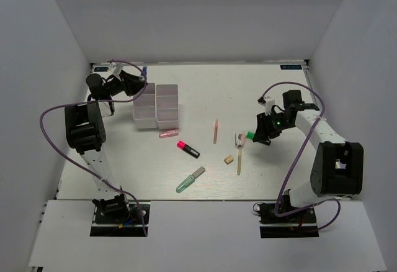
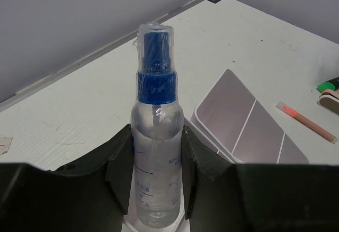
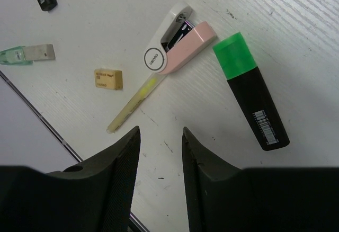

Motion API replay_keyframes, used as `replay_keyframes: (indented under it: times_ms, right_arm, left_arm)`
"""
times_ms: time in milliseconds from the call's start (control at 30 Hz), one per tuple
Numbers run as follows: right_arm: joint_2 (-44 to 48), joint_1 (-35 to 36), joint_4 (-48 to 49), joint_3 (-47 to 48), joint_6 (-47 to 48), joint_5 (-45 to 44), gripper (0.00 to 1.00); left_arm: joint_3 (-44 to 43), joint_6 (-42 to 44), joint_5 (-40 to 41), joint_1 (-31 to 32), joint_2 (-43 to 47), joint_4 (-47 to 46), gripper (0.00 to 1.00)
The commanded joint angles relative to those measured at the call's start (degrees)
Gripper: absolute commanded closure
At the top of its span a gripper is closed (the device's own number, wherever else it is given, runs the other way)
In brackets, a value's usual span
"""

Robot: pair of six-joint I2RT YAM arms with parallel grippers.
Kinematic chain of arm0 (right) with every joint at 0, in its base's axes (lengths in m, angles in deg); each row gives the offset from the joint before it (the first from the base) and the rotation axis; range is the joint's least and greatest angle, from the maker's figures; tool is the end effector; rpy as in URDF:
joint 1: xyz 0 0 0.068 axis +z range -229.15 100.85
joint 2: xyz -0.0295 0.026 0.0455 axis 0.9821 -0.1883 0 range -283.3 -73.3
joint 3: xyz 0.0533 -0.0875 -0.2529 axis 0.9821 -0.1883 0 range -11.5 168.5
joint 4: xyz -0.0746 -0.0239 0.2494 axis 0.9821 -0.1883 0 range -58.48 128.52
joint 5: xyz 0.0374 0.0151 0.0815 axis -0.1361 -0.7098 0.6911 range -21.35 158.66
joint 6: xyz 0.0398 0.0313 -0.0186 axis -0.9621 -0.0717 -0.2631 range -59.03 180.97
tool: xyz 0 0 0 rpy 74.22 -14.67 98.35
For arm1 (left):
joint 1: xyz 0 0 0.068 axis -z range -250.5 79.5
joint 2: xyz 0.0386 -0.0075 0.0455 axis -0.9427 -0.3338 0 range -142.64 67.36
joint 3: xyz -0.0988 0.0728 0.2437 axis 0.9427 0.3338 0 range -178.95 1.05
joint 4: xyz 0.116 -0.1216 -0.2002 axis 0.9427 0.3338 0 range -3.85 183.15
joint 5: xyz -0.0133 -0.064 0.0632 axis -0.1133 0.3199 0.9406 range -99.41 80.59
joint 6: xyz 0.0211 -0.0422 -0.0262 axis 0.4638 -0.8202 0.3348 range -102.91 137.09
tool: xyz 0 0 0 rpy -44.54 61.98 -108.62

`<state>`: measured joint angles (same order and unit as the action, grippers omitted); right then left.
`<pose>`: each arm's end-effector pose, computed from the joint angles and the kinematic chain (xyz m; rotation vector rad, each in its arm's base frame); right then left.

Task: Sort the stationery into containers
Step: Place the stationery in the storage box.

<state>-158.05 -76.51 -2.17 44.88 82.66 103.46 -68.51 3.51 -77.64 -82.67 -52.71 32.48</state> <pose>0.2756 0.0330 0.2164 -0.6938 2.5055 0.7230 0.4385 0.0606 0.1958 0.6276 1.4986 -0.9122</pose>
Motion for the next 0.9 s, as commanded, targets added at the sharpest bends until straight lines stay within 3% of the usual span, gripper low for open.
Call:
replay_keyframes:
  times_ms: [0,167,300,400,433,867]
  right_arm:
    - [-0.42,-0.17,-1.59,2.24,1.07,1.67,0.59]
    - [-0.33,-0.09,-1.76,2.42,1.25,1.84,0.59]
    - [-0.42,-0.08,-1.94,2.51,1.25,2.2,0.59]
    - [-0.42,-0.08,-2.2,2.51,1.25,2.37,0.59]
    - [-0.24,-0.08,-2.2,2.59,1.25,2.37,0.59]
    - [-0.06,0.0,-2.55,2.77,1.51,3.42,0.59]
  left_arm:
    - [0.56,-0.92,-0.94,-0.4,1.68,-4.68,1.0]
    - [2.67,-1.53,-1.12,-0.75,2.12,-5.92,1.0]
    - [3.9,-1.18,-0.94,-0.76,2.47,-5.83,0.94]
    - [5.04,-1.18,-0.59,-0.85,3.26,-6.18,0.81]
    - [5.13,-1.09,-0.59,-0.93,3.44,-6.36,0.71]
    - [8.3,-1.0,1.25,-1.64,7.13,-5.74,0.38]
